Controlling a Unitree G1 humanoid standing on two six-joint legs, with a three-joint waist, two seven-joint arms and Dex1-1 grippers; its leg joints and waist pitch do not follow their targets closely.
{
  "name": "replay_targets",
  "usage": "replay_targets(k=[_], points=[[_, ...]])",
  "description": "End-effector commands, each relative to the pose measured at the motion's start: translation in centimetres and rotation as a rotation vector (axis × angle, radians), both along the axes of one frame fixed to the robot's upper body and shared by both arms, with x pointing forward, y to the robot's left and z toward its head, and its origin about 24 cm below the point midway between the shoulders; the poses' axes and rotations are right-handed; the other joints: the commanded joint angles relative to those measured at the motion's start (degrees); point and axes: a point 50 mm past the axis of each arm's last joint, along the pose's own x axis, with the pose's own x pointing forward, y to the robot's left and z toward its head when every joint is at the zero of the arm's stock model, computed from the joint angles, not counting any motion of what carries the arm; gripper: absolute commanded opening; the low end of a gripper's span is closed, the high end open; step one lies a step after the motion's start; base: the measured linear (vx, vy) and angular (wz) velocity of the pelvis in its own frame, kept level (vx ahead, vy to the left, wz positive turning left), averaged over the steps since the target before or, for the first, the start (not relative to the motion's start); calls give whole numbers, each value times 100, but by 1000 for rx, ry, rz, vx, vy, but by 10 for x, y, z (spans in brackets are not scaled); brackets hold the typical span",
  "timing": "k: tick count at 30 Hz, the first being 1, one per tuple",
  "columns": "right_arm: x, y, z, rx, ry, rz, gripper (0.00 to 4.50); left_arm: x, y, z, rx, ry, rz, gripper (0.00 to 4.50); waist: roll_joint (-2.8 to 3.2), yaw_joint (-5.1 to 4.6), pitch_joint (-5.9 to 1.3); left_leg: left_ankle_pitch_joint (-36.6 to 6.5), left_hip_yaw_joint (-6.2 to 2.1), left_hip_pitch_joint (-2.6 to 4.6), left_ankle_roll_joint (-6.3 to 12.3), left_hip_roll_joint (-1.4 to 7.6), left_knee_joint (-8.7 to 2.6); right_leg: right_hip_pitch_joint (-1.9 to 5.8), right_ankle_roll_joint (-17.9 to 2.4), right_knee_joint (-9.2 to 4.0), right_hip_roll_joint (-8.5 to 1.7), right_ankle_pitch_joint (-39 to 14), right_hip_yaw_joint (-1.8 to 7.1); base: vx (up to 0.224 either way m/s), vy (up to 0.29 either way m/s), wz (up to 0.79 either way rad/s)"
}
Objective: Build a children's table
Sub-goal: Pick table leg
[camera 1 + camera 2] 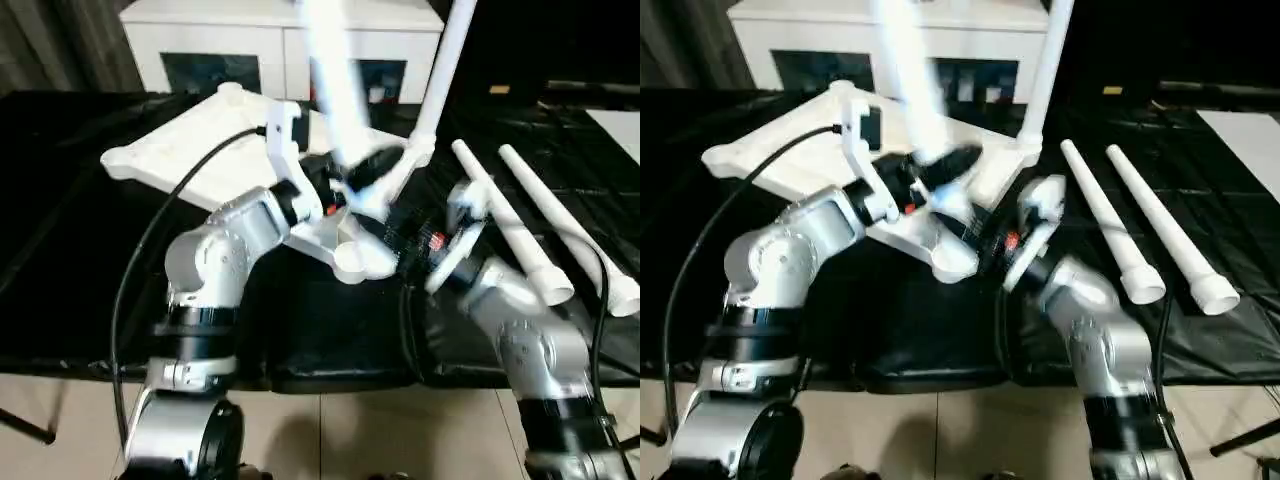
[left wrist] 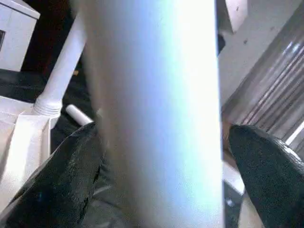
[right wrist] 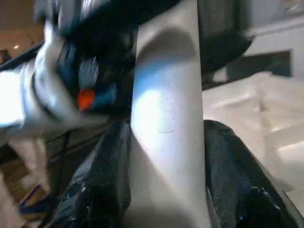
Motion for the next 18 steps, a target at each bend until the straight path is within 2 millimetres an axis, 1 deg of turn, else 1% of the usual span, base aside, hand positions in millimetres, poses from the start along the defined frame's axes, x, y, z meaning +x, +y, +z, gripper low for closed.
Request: replay_targets(k=[1, 3, 4, 5, 6, 7, 8, 9, 12, 13, 14, 15, 17, 18], points=[[-4, 0, 9, -11, -42, 29, 186, 1, -1, 6, -8, 10, 0, 450, -93, 35, -397, -1271, -137, 88, 266, 257, -430, 291, -979, -461, -301, -1987, 211, 0, 0, 0], [-3, -2, 9, -22, -44, 10, 186, 2, 0, 4, 4, 28, 19, 450, -96, 37, -399, -1224, -137, 81, 273, 256, -429, 288, -930, -461, -300, -1992, 215, 0, 0, 0], [-2, -4, 9, -29, -47, -8, 186, 3, 1, 3, 5, 41, 29, 423, -96, 34, -403, -1166, -143, 70, 281, 256, -430, 295, -927, -450, -299, -1918, 213, 0, 0, 0], [0, -6, 10, -25, -45, -24, 186, 3, 2, 3, 4, 52, 36, 423, -97, 36, -408, -1133, -137, 75, 287, 253, -420, 292, -937, -446, -299, -1873, 214, 0, 0, 0], [1, -7, 11, -22, -44, -32, 186, 4, 2, 2, 6, 59, 43, 411, -100, 37, -407, -1119, -136, 73, 295, 251, -418, 292, -945, -449, -302, -1865, 214, 0, 0, 0], [1, -7, 11, -23, -45, -37, 186, 4, 3, 2, 4, 64, 45, 411, -92, 38, -414, -1060, -139, 68, 303, 253, -418, 302, -963, -434, -300, -1791, 214, 0, 0, 0], [2, -8, 11, -24, -45, -41, 186, 4, 4, 2, 4, 69, 49, 401, -86, 36, -415, -1041, -137, 70, 315, 252, -415, 297, -980, -435, -294, -1742, 213, 0, 0, 0], [2, -8, 11, -26, -45, -42, 186, 5, 4, 2, 6, 73, 54, 380, -87, 36, -417, -1026, -138, 68, 318, 252, -413, 303, -993, -427, -294, -1703, 212, 0, 0, 0], [2, -8, 12, -31, -44, -41, 186, 6, 5, 1, 13, 81, 67, 363, -84, 45, -428, -925, -132, 73, 359, 253, -401, 306, -1078, -405, -296, -1481, 215, 0, 0, 0], [2, -9, 12, -35, -44, -41, 186, 6, 6, 1, 18, 84, 68, 354, -76, 49, -427, -906, -131, 69, 378, 251, -399, 309, -1100, -399, -294, -1444, 214, 0, 0, 0], [2, -9, 11, -39, -44, -43, 186, 5, 6, 1, 20, 86, 64, 341, -87, 52, -433, -873, -129, 65, 391, 247, -390, 317, -1104, -393, -296, -1406, 214, 0, 0, 0], [2, -9, 11, -41, -43, -45, 186, 5, 6, 1, 20, 87, 66, 329, -78, 61, -435, -855, -130, 68, 399, 247, -388, 318, -1111, -391, -297, -1384, 213, 0, 0, 0], [3, -10, 11, -47, -43, -49, 186, 5, 7, 2, 19, 88, 64, 319, -67, 70, -438, -794, -129, 70, 425, 250, -382, 316, -1140, -378, -292, -1292, 214, 0, 0, 0], [3, -10, 11, -50, -43, -49, 186, 5, 7, 2, 17, 87, 62, 314, -73, 75, -442, -756, -128, 73, 441, 253, -380, 319, -1169, -367, -289, -1206, 214, 0, 0, 0]])
